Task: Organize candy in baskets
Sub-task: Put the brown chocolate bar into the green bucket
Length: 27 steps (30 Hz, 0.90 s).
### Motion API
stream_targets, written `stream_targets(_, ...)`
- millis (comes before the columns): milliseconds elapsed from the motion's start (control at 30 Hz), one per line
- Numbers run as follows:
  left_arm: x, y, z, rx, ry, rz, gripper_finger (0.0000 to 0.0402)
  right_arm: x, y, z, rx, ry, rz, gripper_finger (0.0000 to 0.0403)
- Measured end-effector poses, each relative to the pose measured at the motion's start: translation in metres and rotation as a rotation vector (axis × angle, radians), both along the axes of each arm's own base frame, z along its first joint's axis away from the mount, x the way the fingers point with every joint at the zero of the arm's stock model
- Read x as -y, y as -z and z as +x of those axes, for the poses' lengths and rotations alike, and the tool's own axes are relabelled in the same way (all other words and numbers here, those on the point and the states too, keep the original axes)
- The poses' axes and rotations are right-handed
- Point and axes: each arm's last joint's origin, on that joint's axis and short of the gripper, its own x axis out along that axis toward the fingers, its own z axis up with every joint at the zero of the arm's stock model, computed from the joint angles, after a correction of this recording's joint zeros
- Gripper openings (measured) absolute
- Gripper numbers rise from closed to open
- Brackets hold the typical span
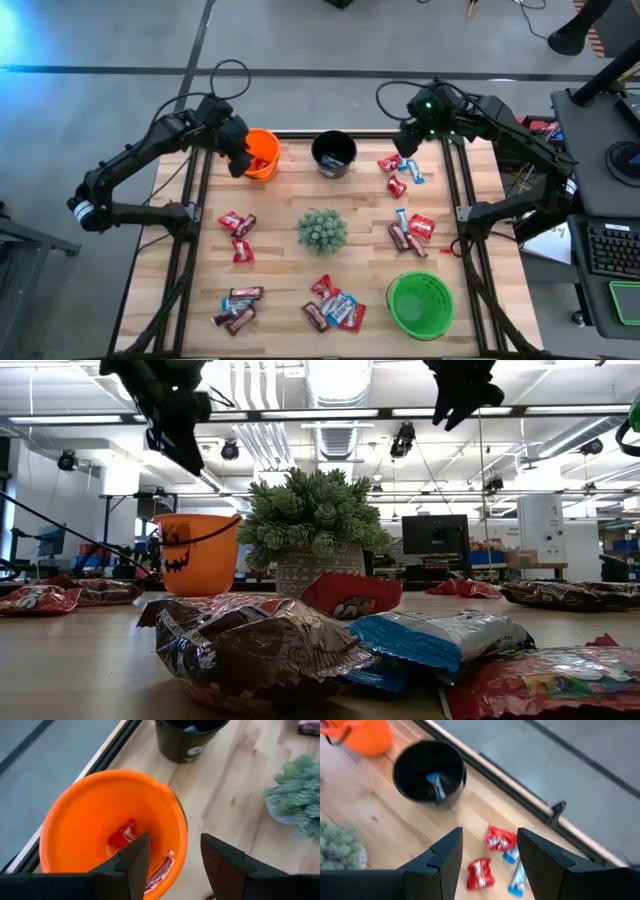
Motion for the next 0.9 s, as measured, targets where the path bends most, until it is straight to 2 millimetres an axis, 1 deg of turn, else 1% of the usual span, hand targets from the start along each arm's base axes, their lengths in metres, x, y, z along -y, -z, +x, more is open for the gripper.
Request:
stream_targets(133, 0.006, -0.010, -0.006, 0.028, 0.013, 0.040, 0.0158, -0.003, 0.004, -0.005, -0.039, 0.059, 0.071, 0.0180)
stream_targets(333, 0.014, -0.024, -0.013, 0.080, 0.040, 0.073, 0.0158, -0.003, 0.014, -0.005, -0.049, 0.128, 0.128, 0.0180)
stream_targets(500, 0.020, -0.034, -0.017, 0.143, 0.087, 0.071, 0.0158, -0.002, 0.031, -0.004, -0.105, 0.143, 0.167, 0.0180)
stream_targets(633, 0.026, -0.044, -0.022, 0.173, 0.097, 0.077, 0.0158, -0.003, 0.047, -0.002, -0.128, 0.201, 0.219, 0.0180)
stream_targets(733, 0.033, -0.052, -0.028, 0.182, 0.120, 0.047, 0.0158, -0.005, 0.055, -0.002, -0.135, 0.229, 0.259, 0.0180)
stream_targets(800, 0.037, -0.057, -0.032, 0.172, 0.125, 0.027, 0.0158, -0.008, 0.060, 0.000, -0.132, 0.220, 0.308, 0.0180)
stream_targets(900, 0.042, -0.063, -0.037, 0.164, 0.132, 0.024, 0.0158, -0.016, 0.067, 0.004, -0.108, 0.175, 0.436, 0.0180)
